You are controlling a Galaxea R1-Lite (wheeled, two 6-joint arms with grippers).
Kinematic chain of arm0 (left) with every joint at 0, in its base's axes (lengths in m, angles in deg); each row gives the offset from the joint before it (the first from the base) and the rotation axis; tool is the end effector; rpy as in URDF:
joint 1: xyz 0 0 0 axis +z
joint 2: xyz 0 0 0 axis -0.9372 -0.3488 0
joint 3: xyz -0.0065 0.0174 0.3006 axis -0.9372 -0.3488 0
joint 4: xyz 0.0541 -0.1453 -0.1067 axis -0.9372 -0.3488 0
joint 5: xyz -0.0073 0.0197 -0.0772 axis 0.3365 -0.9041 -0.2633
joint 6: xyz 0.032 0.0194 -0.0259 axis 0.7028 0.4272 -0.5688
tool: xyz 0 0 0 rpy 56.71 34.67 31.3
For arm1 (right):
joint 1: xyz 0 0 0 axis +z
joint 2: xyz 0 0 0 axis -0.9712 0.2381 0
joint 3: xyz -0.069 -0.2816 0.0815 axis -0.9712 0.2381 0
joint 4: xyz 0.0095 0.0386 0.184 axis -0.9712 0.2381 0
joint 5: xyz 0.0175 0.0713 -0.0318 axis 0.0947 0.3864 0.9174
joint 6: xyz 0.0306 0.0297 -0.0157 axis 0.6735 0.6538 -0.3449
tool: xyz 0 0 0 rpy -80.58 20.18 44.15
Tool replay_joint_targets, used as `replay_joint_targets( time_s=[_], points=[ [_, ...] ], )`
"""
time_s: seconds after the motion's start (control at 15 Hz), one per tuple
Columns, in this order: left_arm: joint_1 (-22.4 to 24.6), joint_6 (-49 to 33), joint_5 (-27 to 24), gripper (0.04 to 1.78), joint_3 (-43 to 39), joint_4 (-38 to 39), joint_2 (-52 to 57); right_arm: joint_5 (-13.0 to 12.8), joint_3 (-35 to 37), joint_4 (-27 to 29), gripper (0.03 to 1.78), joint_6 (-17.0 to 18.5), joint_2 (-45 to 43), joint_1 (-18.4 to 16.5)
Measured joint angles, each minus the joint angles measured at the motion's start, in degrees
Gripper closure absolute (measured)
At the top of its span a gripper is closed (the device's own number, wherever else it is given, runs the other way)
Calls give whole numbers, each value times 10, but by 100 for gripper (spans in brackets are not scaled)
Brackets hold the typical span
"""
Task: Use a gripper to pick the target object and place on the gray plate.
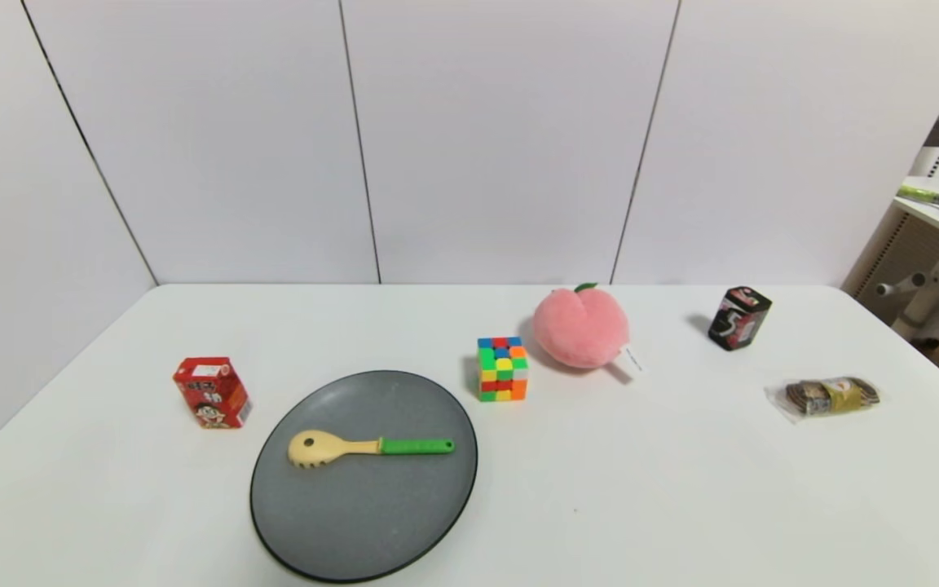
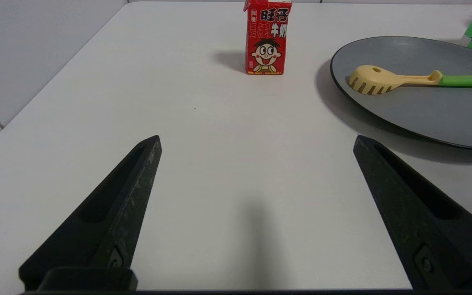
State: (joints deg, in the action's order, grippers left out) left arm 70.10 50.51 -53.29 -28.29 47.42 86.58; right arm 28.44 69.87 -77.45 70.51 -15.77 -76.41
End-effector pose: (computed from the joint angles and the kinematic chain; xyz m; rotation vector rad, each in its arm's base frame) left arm -0.0034 0.0005 0.0763 -0.0254 -0.0079 0.0190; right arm -0.0034 -0.0012 0.0751 0.0371 0.0011 -0.0286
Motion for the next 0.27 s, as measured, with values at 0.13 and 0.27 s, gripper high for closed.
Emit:
replay_joint_targets(
  time_s=[0.13, 0.27],
  points=[
    [0, 0, 0, 13, 0, 0, 0, 0, 0, -1, 10, -1, 0, 0],
    [0, 0, 0, 13, 0, 0, 0, 0, 0, 0, 10, 3, 0, 0]
  ],
)
